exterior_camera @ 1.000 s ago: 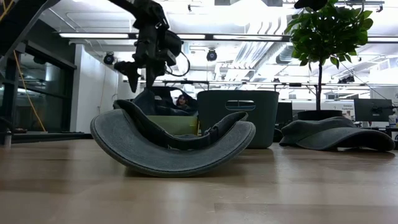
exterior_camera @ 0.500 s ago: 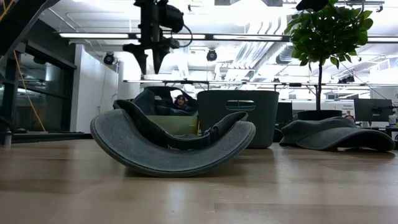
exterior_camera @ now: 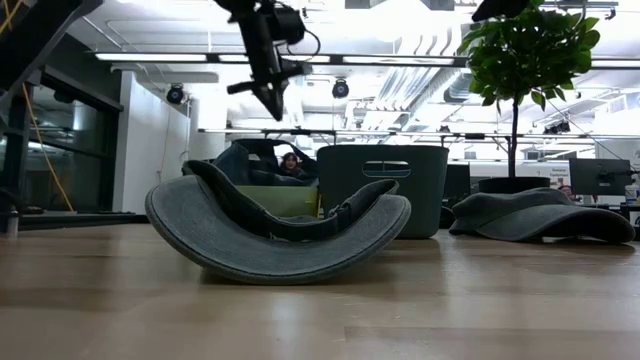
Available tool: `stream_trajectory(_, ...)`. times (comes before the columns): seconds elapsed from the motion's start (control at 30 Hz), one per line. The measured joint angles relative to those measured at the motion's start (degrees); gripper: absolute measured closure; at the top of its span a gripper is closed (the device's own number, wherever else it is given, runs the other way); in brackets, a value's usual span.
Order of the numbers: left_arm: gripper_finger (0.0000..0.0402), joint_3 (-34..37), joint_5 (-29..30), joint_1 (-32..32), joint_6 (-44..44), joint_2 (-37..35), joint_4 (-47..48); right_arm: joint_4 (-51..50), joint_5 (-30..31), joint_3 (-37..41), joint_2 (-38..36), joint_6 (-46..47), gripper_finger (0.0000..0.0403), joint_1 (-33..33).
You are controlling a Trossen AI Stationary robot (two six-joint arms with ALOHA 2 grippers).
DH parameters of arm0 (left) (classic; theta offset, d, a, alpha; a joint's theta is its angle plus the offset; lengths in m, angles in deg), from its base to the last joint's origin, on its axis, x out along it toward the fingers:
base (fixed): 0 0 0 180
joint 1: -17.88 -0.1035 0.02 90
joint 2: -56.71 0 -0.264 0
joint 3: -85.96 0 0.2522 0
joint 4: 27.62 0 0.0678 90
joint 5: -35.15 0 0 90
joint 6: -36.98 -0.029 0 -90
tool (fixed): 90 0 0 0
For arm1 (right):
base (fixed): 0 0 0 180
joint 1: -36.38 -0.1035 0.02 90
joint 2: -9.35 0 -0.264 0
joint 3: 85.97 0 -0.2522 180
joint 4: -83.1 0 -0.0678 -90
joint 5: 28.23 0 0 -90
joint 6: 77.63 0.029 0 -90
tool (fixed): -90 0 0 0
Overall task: Pick & Place hat
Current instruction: Put the blue cap into the yellow bin
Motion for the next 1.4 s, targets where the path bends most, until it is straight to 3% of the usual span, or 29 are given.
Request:
stream_trajectory(0.37,0.0401,0.1,0.9,-2.9,0.2,7.2,-7.8,3.7,3.3,0.0,0.1,7.5,0.0261,0.0)
stream_trajectory(0.57,0.0401,0.1,-6.1,-3.8,-1.1,9.2,-8.4,3.6,5.1,0.0,0.1,10.6,0.0261,0.0)
stream_trajectory(0.63,0.0401,0.2,-9.3,-3.7,-1.8,9.2,-7.8,3.6,5.3,0.0,0.0,11.3,0.0261,0.0)
stream_trajectory(0.9,0.0401,0.0,-11.5,-3.2,-5.1,9.0,-3.9,3.7,7.8,0.0,0.0,11.8,0.0261,0.0)
stream_trajectory(1.4,0.0401,0.1,-11.0,2.3,-9.6,9.0,4.5,3.7,8.3,0.1,0.1,12.4,0.0261,0.0)
